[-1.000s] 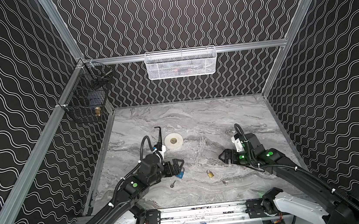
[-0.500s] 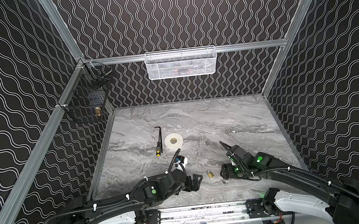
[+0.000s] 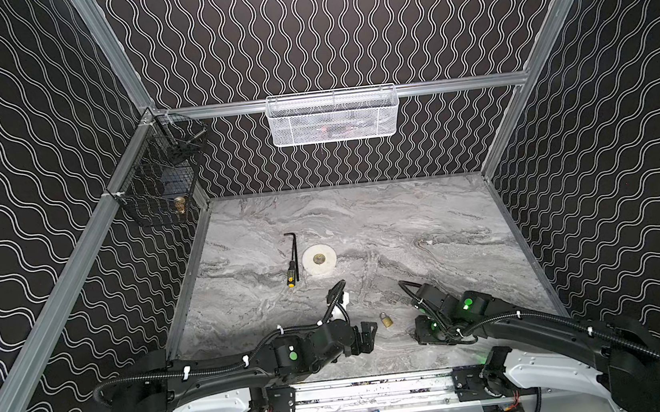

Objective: Unlock with the key
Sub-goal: 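Close the right gripper on the silver key while the left gripper hovers nearby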

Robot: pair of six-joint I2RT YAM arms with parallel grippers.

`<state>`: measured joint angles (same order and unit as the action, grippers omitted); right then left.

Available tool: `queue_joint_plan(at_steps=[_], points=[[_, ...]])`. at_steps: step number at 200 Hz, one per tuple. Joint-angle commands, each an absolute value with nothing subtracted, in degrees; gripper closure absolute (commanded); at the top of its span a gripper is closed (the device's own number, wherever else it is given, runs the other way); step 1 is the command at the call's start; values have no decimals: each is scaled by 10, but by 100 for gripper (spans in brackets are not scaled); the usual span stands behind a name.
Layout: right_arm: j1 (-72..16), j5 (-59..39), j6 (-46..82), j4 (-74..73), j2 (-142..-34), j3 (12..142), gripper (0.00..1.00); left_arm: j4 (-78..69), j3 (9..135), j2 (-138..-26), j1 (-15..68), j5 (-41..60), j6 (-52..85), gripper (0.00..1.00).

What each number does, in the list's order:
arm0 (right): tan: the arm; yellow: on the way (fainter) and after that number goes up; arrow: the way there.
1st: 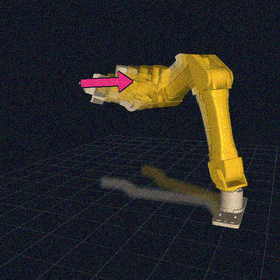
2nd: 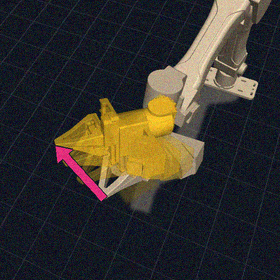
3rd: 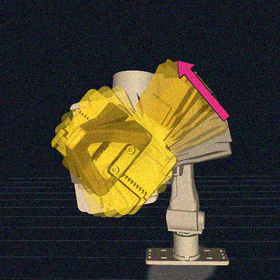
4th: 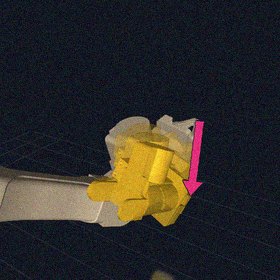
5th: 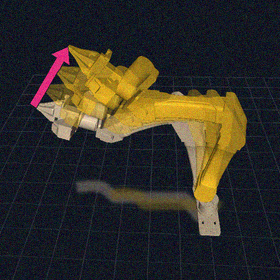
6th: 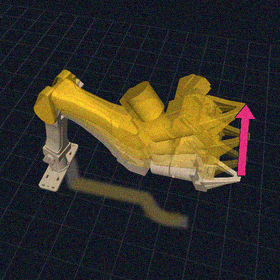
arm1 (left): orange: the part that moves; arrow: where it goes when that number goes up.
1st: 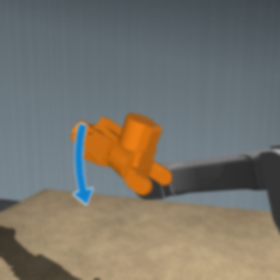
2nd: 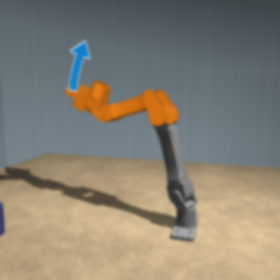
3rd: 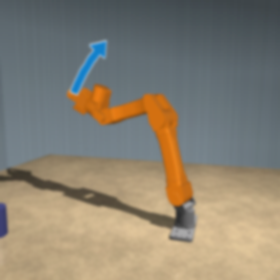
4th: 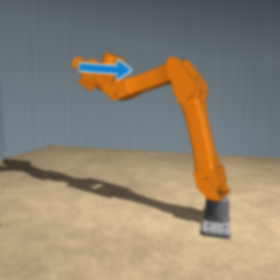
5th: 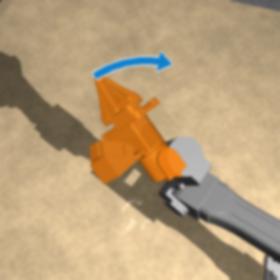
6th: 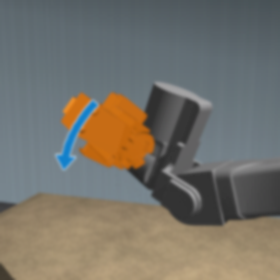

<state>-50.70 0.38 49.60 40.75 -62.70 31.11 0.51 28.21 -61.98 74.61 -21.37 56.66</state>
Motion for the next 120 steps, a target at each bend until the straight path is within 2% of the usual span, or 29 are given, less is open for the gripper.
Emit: queue_joint_plan(at_steps=[1, 50, 120], points=[[-512, 19, 510, 398, -639, 313, 54, -15, 290, -626, 752, -235, 570, 1], [-525, 24, 517, 375, -668, 320, 63, -21, 295, -632, 756, -244, 570, 1], [-536, 35, 523, 367, -693, 328, 69, -12, 295, -632, 755, -242, 560, 1]])
